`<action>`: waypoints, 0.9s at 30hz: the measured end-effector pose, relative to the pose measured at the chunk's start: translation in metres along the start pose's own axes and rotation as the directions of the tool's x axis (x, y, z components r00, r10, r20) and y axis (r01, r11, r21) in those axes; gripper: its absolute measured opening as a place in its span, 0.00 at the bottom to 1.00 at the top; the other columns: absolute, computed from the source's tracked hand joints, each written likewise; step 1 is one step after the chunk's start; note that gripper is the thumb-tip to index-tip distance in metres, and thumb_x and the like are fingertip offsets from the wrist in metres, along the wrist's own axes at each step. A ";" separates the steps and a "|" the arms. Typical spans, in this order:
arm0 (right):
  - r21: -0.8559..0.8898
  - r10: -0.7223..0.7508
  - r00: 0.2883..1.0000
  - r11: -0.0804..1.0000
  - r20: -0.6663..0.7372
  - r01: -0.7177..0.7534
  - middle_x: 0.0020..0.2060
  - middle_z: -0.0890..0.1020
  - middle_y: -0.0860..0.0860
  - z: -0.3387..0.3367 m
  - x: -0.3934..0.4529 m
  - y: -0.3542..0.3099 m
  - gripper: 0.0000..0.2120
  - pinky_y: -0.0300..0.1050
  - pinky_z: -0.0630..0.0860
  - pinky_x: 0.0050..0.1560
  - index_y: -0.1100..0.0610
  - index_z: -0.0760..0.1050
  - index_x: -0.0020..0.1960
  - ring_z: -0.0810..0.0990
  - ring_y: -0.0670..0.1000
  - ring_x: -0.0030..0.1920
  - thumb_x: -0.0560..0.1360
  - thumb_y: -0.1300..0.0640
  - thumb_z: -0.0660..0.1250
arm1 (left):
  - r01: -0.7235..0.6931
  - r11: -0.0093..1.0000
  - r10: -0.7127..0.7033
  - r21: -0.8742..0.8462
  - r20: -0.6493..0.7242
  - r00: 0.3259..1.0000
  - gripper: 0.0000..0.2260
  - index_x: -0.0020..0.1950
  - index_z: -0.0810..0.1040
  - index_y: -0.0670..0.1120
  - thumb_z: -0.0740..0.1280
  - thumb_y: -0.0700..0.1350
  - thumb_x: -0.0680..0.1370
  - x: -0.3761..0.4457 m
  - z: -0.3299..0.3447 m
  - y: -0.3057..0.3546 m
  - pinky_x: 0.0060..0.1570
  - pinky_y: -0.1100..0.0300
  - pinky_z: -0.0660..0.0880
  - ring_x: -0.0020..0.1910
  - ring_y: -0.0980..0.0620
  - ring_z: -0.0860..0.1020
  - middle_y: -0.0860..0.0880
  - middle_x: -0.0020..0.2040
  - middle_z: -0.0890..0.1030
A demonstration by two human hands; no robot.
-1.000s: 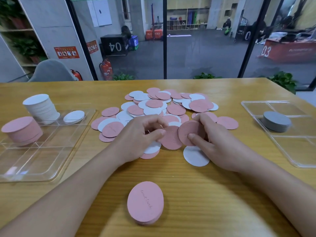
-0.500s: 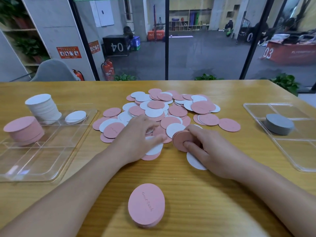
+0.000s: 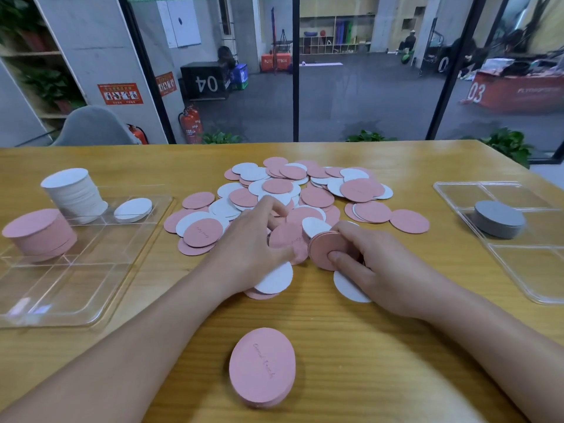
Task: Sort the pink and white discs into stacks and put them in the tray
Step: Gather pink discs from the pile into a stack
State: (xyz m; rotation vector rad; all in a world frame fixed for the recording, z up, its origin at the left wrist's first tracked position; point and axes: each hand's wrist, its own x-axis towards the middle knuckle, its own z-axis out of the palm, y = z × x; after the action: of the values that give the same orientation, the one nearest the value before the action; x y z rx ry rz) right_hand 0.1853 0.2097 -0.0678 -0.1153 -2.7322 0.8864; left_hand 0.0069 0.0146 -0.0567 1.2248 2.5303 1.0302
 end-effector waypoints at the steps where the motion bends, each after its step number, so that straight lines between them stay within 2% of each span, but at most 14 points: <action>1: 0.001 0.003 1.000 1.000 0.001 -0.003 0.37 0.77 0.48 0.000 0.000 0.000 0.09 0.56 0.72 0.41 0.50 0.68 0.49 0.73 0.52 0.38 0.86 0.52 0.66 | -0.014 1.000 0.013 -0.027 -0.044 0.999 0.21 0.64 0.75 0.63 0.78 0.52 0.76 0.001 -0.001 -0.001 0.45 0.58 0.75 0.43 0.58 0.77 0.60 0.51 0.81; 2: -0.001 0.005 1.000 1.000 0.002 -0.005 0.37 0.77 0.48 0.000 0.000 0.000 0.09 0.56 0.72 0.41 0.51 0.68 0.49 0.73 0.52 0.38 0.86 0.52 0.66 | -0.034 0.998 0.030 -0.047 -0.093 0.995 0.18 0.64 0.78 0.61 0.77 0.48 0.77 0.002 -0.003 -0.001 0.43 0.60 0.75 0.42 0.56 0.77 0.60 0.49 0.81; 4: -0.013 0.009 1.000 1.000 0.005 -0.009 0.37 0.77 0.48 0.000 0.000 0.000 0.09 0.55 0.72 0.41 0.50 0.68 0.48 0.73 0.52 0.39 0.86 0.51 0.66 | -0.078 0.994 0.063 -0.082 -0.172 0.983 0.10 0.57 0.84 0.59 0.75 0.45 0.79 0.005 -0.006 -0.005 0.43 0.62 0.77 0.43 0.53 0.79 0.58 0.47 0.85; 6: -0.018 0.012 1.000 1.000 0.006 -0.012 0.37 0.77 0.48 -0.001 -0.001 -0.001 0.10 0.55 0.72 0.41 0.48 0.67 0.48 0.74 0.52 0.39 0.86 0.51 0.65 | -0.100 0.988 0.076 -0.121 -0.187 0.979 0.05 0.50 0.86 0.56 0.75 0.45 0.81 0.006 -0.008 -0.008 0.47 0.56 0.80 0.44 0.51 0.82 0.56 0.46 0.87; 8: -0.015 0.020 1.000 1.000 0.007 -0.020 0.37 0.77 0.48 0.000 -0.001 -0.002 0.10 0.57 0.73 0.41 0.48 0.67 0.48 0.74 0.53 0.39 0.86 0.50 0.65 | -0.112 0.982 0.086 -0.150 -0.174 0.981 0.05 0.48 0.86 0.54 0.75 0.44 0.82 0.007 -0.008 -0.010 0.49 0.51 0.81 0.44 0.49 0.83 0.56 0.45 0.87; 11: -0.028 0.037 0.999 0.999 0.005 -0.037 0.39 0.79 0.47 0.000 0.000 0.000 0.08 0.58 0.75 0.42 0.47 0.68 0.51 0.76 0.52 0.40 0.86 0.50 0.65 | -0.190 0.960 0.170 -0.207 -0.108 0.979 0.05 0.49 0.86 0.52 0.74 0.43 0.83 0.006 -0.009 -0.009 0.49 0.49 0.81 0.44 0.47 0.82 0.54 0.44 0.87; 14: 0.026 0.054 0.998 0.998 -0.035 -0.053 0.42 0.80 0.45 -0.001 0.000 0.000 0.06 0.50 0.76 0.45 0.46 0.68 0.57 0.78 0.48 0.43 0.85 0.50 0.66 | -0.232 0.925 0.248 -0.300 0.016 0.969 0.05 0.51 0.86 0.49 0.72 0.40 0.84 0.002 -0.006 -0.004 0.43 0.50 0.77 0.41 0.41 0.79 0.50 0.41 0.85; 16: 0.040 0.046 0.998 0.998 -0.044 -0.044 0.43 0.81 0.43 -0.001 -0.001 -0.002 0.08 0.46 0.76 0.44 0.44 0.67 0.60 0.78 0.47 0.44 0.85 0.51 0.66 | -0.230 0.904 0.276 -0.360 0.082 0.958 0.08 0.55 0.88 0.48 0.70 0.38 0.86 -0.001 -0.002 -0.002 0.41 0.54 0.76 0.38 0.47 0.78 0.51 0.41 0.84; 19: -0.028 0.017 1.000 0.999 0.015 -0.017 0.44 0.81 0.42 0.000 -0.002 -0.005 0.05 0.49 0.76 0.45 0.44 0.69 0.58 0.79 0.47 0.45 0.86 0.51 0.65 | -0.218 0.892 0.294 -0.395 0.144 0.945 0.15 0.61 0.89 0.48 0.65 0.34 0.87 -0.003 0.003 0.001 0.51 0.59 0.81 0.46 0.51 0.84 0.50 0.47 0.87; 20: -0.063 0.010 1.000 0.998 0.026 -0.008 0.42 0.80 0.42 0.001 -0.001 -0.005 0.04 0.50 0.75 0.44 0.44 0.69 0.54 0.78 0.47 0.45 0.86 0.50 0.64 | -0.219 0.897 0.294 -0.385 0.148 0.944 0.17 0.62 0.89 0.49 0.64 0.32 0.87 -0.004 0.003 0.001 0.53 0.59 0.82 0.48 0.51 0.85 0.51 0.48 0.87; 23: -0.101 0.004 1.000 0.995 0.021 -0.002 0.39 0.77 0.42 0.002 0.000 -0.005 0.12 0.48 0.72 0.41 0.42 0.64 0.46 0.75 0.47 0.42 0.86 0.50 0.64 | -0.200 0.940 0.241 -0.275 0.124 0.963 0.19 0.62 0.89 0.54 0.63 0.33 0.87 -0.002 -0.009 -0.003 0.53 0.60 0.83 0.50 0.52 0.85 0.55 0.52 0.87; 25: -0.093 0.010 1.000 0.996 0.022 -0.007 0.39 0.77 0.41 0.001 0.000 -0.005 0.13 0.46 0.72 0.41 0.41 0.63 0.46 0.75 0.47 0.42 0.86 0.50 0.64 | -0.194 0.979 0.199 -0.066 0.097 0.975 0.16 0.61 0.87 0.59 0.66 0.39 0.86 0.003 -0.028 -0.013 0.53 0.59 0.81 0.51 0.55 0.83 0.58 0.54 0.85; 27: -0.066 0.020 1.000 0.998 0.022 -0.018 0.39 0.78 0.42 0.002 0.000 -0.004 0.10 0.49 0.74 0.43 0.43 0.66 0.48 0.76 0.48 0.42 0.86 0.50 0.64 | -0.140 0.984 0.124 0.109 0.148 0.981 0.12 0.60 0.85 0.64 0.69 0.47 0.86 0.005 -0.048 -0.025 0.54 0.60 0.78 0.53 0.60 0.82 0.62 0.56 0.83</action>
State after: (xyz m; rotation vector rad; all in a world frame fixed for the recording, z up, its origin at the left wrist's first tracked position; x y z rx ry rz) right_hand 0.1850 0.2055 -0.0667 -0.1450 -2.7864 0.8080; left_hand -0.0317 -0.0179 -0.0359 1.4602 2.4608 0.7961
